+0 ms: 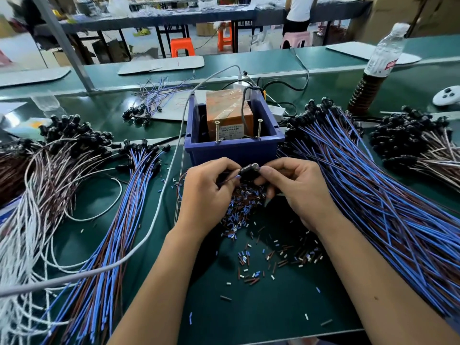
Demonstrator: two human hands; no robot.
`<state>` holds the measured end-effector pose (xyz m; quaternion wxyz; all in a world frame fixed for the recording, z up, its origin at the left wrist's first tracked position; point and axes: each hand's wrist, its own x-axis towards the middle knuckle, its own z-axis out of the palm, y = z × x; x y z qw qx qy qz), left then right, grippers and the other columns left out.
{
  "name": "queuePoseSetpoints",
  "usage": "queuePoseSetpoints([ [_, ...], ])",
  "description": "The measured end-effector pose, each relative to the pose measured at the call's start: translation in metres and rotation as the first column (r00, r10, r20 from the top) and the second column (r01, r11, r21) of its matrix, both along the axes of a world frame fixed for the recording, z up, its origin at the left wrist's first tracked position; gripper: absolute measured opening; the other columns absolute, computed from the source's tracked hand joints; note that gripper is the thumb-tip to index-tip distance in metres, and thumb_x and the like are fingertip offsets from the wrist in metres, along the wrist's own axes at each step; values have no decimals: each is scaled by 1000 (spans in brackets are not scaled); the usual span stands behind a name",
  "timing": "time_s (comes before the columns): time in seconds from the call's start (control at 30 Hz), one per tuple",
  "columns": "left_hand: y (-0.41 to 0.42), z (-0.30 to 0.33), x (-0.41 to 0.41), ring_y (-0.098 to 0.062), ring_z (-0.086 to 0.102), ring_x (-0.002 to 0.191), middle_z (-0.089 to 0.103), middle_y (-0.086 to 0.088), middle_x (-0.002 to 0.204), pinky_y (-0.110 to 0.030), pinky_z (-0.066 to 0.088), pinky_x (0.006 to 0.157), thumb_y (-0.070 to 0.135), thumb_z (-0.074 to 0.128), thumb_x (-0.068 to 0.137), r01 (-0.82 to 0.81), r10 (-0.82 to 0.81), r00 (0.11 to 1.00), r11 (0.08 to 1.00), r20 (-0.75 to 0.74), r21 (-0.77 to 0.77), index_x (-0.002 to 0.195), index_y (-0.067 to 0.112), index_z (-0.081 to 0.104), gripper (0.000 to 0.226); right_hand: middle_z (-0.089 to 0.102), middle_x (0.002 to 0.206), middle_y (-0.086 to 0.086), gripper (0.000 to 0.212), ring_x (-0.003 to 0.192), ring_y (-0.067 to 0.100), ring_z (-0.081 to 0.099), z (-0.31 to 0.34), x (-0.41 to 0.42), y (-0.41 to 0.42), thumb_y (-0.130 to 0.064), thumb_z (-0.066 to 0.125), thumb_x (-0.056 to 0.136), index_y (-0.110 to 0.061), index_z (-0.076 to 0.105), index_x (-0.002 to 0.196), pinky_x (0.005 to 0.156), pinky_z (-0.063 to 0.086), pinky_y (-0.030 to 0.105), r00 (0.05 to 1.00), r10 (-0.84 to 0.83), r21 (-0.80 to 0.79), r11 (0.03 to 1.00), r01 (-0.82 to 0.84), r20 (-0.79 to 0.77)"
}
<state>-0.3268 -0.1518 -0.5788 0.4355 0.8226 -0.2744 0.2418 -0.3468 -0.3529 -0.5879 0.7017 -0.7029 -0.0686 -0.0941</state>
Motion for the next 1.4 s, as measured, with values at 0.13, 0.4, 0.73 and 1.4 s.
queuePoseSetpoints([
  [0.13,1,-4,0,-8,61,65,65,13,70,-27,48,60,6,71,87,10,-17,997,997,-80,-79,87,20,72,14,79,83,12,9,55,18,61,-1,-2,2,-18,73,97,-11,78,98,58,54,24,999,33,-26,999,-33,4],
  [0.4,-4,-7,-1,-14,58,63,63,7,66,-30,46,58,13,70,94,40,-64,980,991,-190,-124,83,21,70,13,75,74,9,14,51,12,48,3,-3,1,-14,74,97,-22,79,87,50,42,22,999,-15,-3,1000,15,38],
  [0.73,-8,-3,-6,-8,52,59,61,5,63,-27,41,56,11,69,95,55,-90,961,989,-261,-141,76,21,66,21,61,70,-4,15,55,9,51,2,-3,5,-24,60,104,-18,65,91,52,41,26,986,-83,-166,980,106,142],
  [1.4,-27,-4,-14,-8,70,74,74,4,79,-20,53,71,7,68,97,63,-143,976,910,-167,-411,89,11,73,11,76,78,13,4,66,15,68,9,-12,25,-1,74,91,-4,76,93,49,44,21,994,-51,243,970,27,95],
])
